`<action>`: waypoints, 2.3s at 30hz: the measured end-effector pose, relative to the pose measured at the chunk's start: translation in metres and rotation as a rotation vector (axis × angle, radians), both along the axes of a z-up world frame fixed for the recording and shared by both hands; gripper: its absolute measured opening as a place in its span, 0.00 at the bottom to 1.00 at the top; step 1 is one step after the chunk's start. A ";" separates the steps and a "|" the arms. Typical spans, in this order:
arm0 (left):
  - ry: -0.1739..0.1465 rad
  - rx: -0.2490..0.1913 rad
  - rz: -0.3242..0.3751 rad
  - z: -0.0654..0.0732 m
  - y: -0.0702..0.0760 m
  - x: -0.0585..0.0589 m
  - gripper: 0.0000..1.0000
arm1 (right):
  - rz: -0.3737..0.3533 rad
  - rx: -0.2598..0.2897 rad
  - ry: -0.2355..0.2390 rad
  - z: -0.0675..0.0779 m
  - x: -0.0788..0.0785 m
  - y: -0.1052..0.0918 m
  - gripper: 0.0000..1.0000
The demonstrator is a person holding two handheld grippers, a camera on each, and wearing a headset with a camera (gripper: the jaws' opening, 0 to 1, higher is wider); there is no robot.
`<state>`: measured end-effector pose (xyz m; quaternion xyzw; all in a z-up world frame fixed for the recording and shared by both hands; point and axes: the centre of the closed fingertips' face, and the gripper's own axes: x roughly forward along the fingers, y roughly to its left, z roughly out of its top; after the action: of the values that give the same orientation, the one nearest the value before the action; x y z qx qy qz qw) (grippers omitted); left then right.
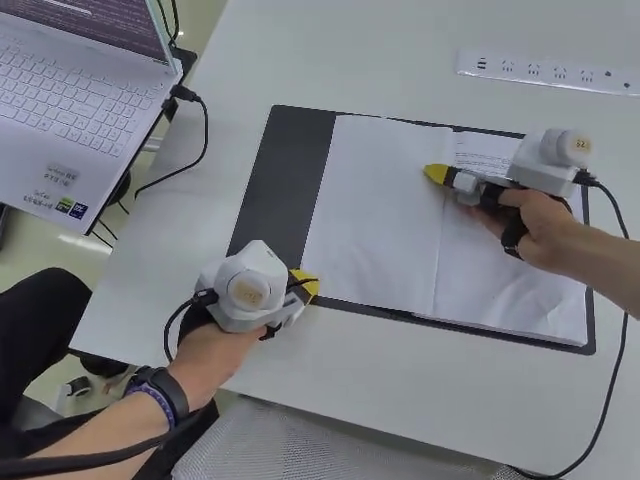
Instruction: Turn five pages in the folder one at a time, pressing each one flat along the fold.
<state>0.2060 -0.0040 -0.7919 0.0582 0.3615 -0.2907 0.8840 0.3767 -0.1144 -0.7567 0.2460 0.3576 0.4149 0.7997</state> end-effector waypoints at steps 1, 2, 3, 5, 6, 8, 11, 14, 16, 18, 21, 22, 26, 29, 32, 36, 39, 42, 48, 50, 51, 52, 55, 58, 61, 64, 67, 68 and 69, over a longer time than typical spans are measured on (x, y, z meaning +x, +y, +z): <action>0.000 0.001 0.001 0.000 0.000 0.000 0.00 | 0.000 0.004 -0.005 0.001 -0.002 -0.001 0.00; 0.000 0.001 0.002 0.000 0.000 0.000 0.00 | 0.001 0.007 -0.001 0.001 -0.002 -0.003 0.00; 0.000 0.001 0.003 0.001 -0.001 0.000 0.00 | 0.017 0.010 0.001 0.000 -0.006 -0.004 0.00; 0.002 -0.001 0.005 0.001 -0.001 0.000 0.00 | 0.049 0.002 -0.012 -0.003 -0.010 -0.009 0.00; 0.002 0.000 0.005 0.001 -0.001 0.000 0.00 | 0.055 0.001 -0.016 -0.003 -0.012 -0.008 0.00; 0.002 0.002 0.004 0.001 -0.001 0.000 0.00 | 0.086 -0.009 -0.025 -0.004 -0.022 -0.006 0.00; 0.003 0.001 0.003 0.001 -0.001 0.000 0.00 | 0.096 -0.002 -0.023 -0.003 -0.033 -0.005 0.00; 0.003 0.002 0.000 0.001 -0.001 -0.001 0.00 | 0.090 0.013 -0.026 -0.001 -0.039 -0.007 0.00; 0.004 0.001 0.000 0.001 -0.001 -0.001 0.00 | 0.098 0.019 -0.017 -0.001 -0.046 -0.007 0.00; 0.004 0.002 -0.001 0.001 -0.001 -0.001 0.00 | 0.144 0.004 -0.015 -0.003 -0.060 -0.007 0.00; 0.003 0.002 -0.001 0.001 -0.001 -0.001 0.00 | 0.171 0.002 -0.018 -0.003 -0.075 -0.005 0.00; 0.003 0.002 0.000 0.001 -0.001 -0.001 0.00 | 0.180 0.001 -0.018 -0.003 -0.081 -0.005 0.00; 0.003 0.002 0.000 0.001 -0.001 0.000 0.00 | 0.188 0.013 -0.011 -0.002 -0.093 -0.005 0.00; 0.004 0.005 -0.008 0.001 -0.001 0.000 0.00 | 0.225 0.013 -0.010 -0.003 -0.108 -0.005 0.00; 0.004 0.009 -0.013 0.001 -0.002 0.000 0.00 | 0.238 0.022 -0.001 -0.003 -0.119 -0.005 0.00; 0.005 0.010 -0.013 0.001 -0.002 -0.001 0.00 | 0.245 0.032 0.009 -0.004 -0.132 -0.007 0.00; 0.005 0.010 -0.011 0.001 -0.001 0.000 0.00 | 0.264 0.035 0.014 -0.004 -0.142 -0.007 0.00; 0.006 0.009 -0.008 0.001 -0.001 0.000 0.00 | 0.286 0.034 0.018 -0.003 -0.153 -0.006 0.00; 0.008 0.005 -0.008 0.001 -0.002 0.000 0.00 | 0.339 0.032 0.028 -0.005 -0.174 -0.006 0.00; 0.006 0.007 -0.010 0.001 -0.001 0.000 0.00 | 0.350 0.033 0.030 -0.005 -0.179 -0.006 0.00; 0.007 0.006 -0.009 0.001 -0.001 0.000 0.00 | 0.360 0.032 0.029 -0.006 -0.182 -0.006 0.00; 0.007 0.006 -0.008 0.001 -0.001 0.000 0.00 | 0.368 0.029 0.028 -0.006 -0.184 -0.006 0.00; 0.007 0.006 -0.010 0.001 -0.001 0.000 0.00 | 0.376 0.027 0.030 -0.006 -0.187 -0.006 0.00; 0.007 0.006 -0.010 0.002 -0.001 0.000 0.00 | 0.372 0.026 0.032 -0.007 -0.186 -0.007 0.00; 0.007 0.007 -0.011 0.002 -0.001 0.000 0.00 | 0.374 0.026 0.038 -0.008 -0.185 -0.007 0.00; 0.008 0.005 -0.008 0.002 -0.001 0.000 0.00 | 0.374 0.025 0.040 -0.008 -0.185 -0.007 0.00; 0.009 0.005 -0.006 0.002 -0.002 0.000 0.00 | 0.371 0.025 0.045 -0.008 -0.185 -0.007 0.00; 0.009 0.005 -0.005 0.002 -0.002 0.000 0.00 | 0.369 0.026 0.051 -0.007 -0.185 -0.007 0.00; 0.009 0.005 -0.005 0.002 -0.002 0.000 0.00 | 0.370 0.025 0.050 -0.008 -0.185 -0.007 0.00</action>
<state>0.2064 -0.0056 -0.7902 0.0601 0.3662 -0.2921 0.8814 0.1915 -0.1218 -0.7642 0.1962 0.4111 0.5530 0.6977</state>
